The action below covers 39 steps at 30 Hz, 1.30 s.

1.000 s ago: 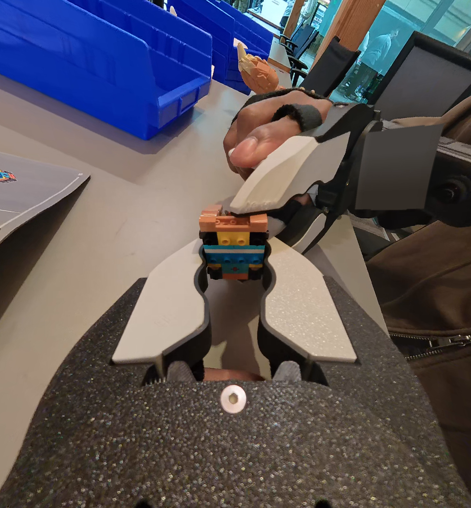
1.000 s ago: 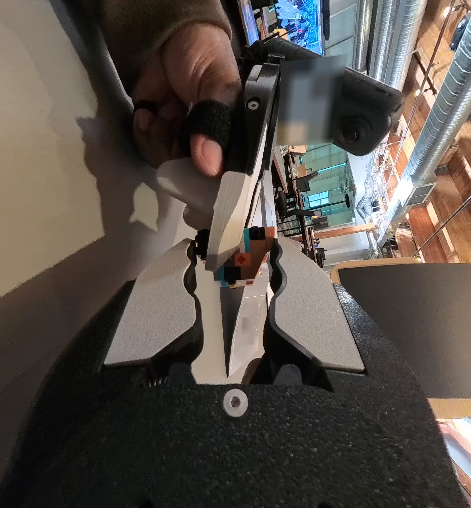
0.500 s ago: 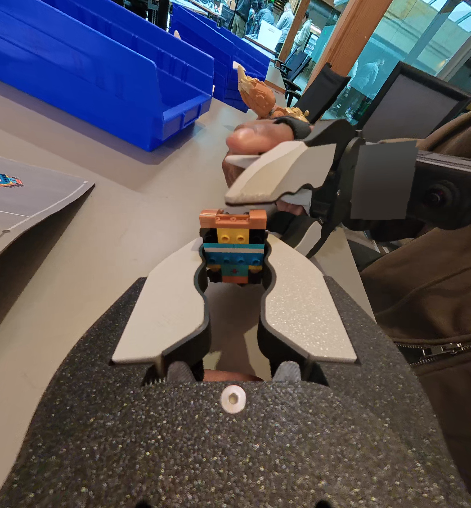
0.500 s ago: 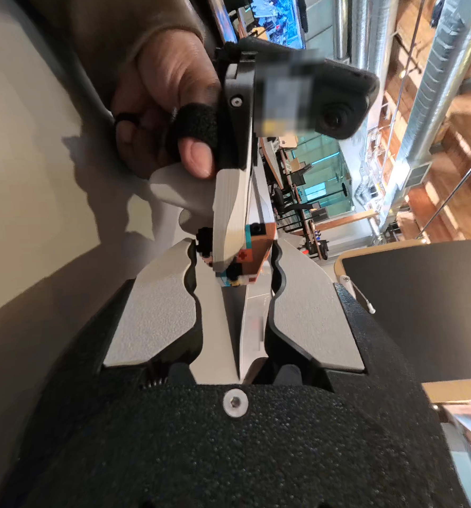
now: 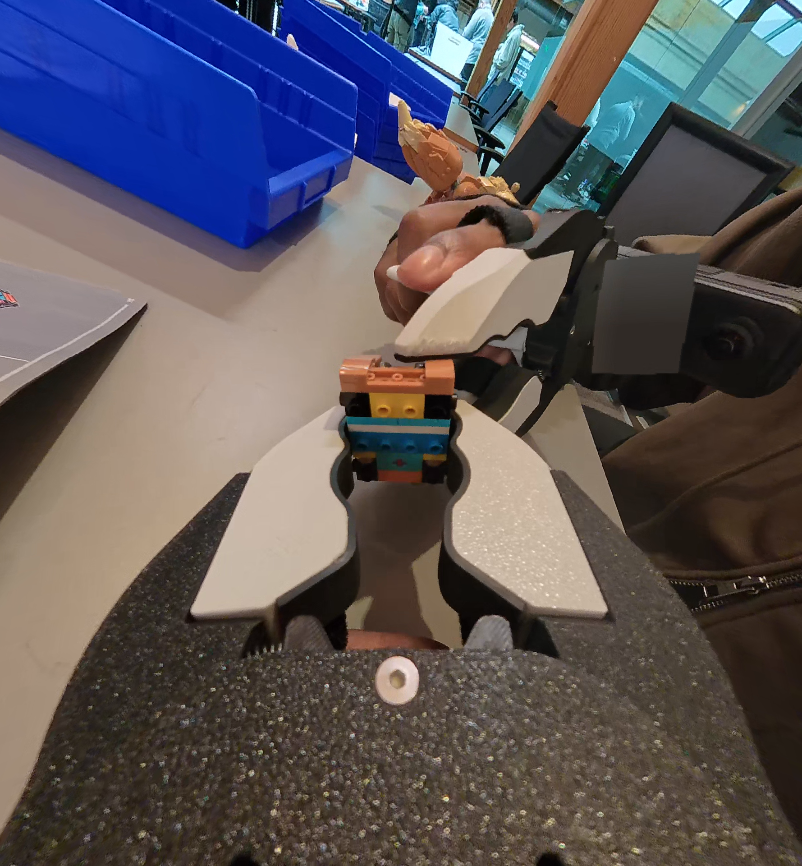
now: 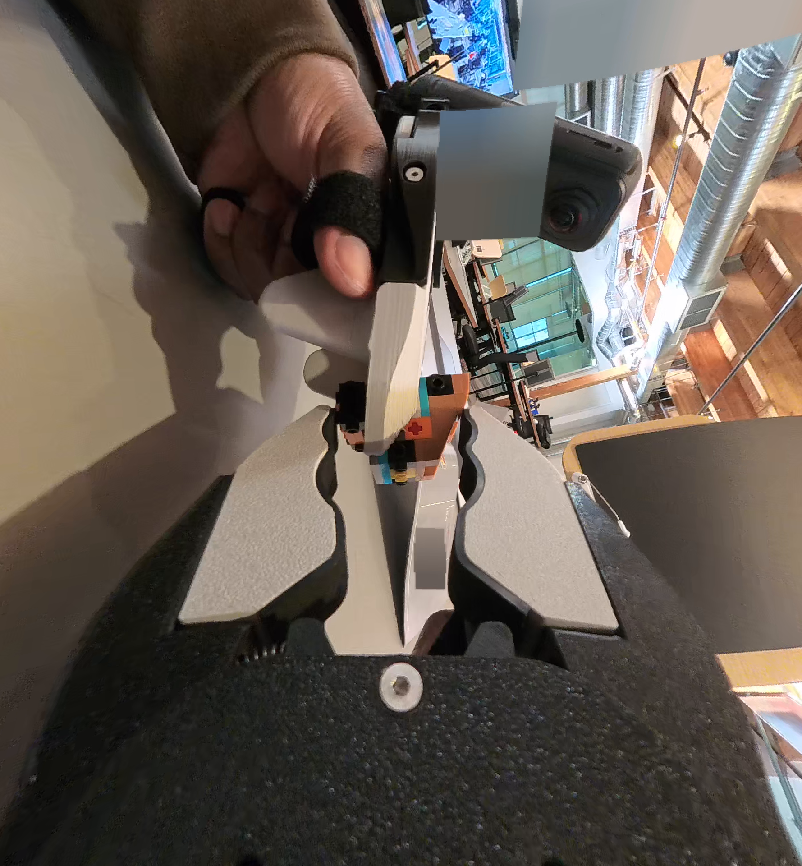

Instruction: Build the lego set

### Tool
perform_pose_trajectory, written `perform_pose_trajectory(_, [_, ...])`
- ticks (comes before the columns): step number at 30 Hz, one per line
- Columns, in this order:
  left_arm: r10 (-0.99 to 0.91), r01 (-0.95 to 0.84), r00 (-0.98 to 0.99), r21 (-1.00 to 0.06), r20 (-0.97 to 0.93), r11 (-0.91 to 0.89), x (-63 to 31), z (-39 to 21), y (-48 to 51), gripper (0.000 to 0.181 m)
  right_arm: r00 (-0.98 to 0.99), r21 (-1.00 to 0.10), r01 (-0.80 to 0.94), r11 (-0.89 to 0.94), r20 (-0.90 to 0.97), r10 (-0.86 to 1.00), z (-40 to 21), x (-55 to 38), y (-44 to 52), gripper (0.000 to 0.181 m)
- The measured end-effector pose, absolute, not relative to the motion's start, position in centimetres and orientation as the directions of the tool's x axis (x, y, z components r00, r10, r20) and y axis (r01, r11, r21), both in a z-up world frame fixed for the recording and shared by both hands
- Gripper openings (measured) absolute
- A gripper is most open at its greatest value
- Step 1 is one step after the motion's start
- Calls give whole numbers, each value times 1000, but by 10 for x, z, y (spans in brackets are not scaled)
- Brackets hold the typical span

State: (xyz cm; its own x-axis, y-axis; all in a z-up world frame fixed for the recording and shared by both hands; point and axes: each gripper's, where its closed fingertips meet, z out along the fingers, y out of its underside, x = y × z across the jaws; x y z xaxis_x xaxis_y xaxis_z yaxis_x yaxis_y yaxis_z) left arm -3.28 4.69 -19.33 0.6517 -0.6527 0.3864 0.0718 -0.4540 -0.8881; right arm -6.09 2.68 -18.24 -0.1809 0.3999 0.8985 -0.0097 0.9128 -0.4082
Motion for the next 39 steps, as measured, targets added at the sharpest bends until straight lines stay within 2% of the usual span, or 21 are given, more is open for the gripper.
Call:
perform_pose_trajectory(14, [-633,56,672,-879,384,-474,-36,-198,47,37,-166,-386,17,922,909,383,-187,-62,29,50])
perform_pose_trajectory(18, [-638,22,672,-872,375,-489,-31,-203,46,37,-177,-355,17,935,919,352,-191,-63,27,61])
perform_pose_trajectory(23, [-643,-17,677,-865,359,-501,-27,-208,44,37,-184,-306,-9,952,936,300,-194,-61,23,55])
perform_pose_trajectory(32, [-632,-22,691,-864,350,-503,-28,-210,45,37,-196,-310,-1,951,932,304,-197,-61,24,54])
perform_pose_trajectory(36, [-608,-37,741,-887,284,-460,-36,-208,52,37,-138,-302,14,953,944,301,-192,-62,30,55])
perform_pose_trajectory(39, [-586,-102,791,-908,173,-406,-48,-208,56,37,-147,-338,16,941,930,337,-191,-58,35,62])
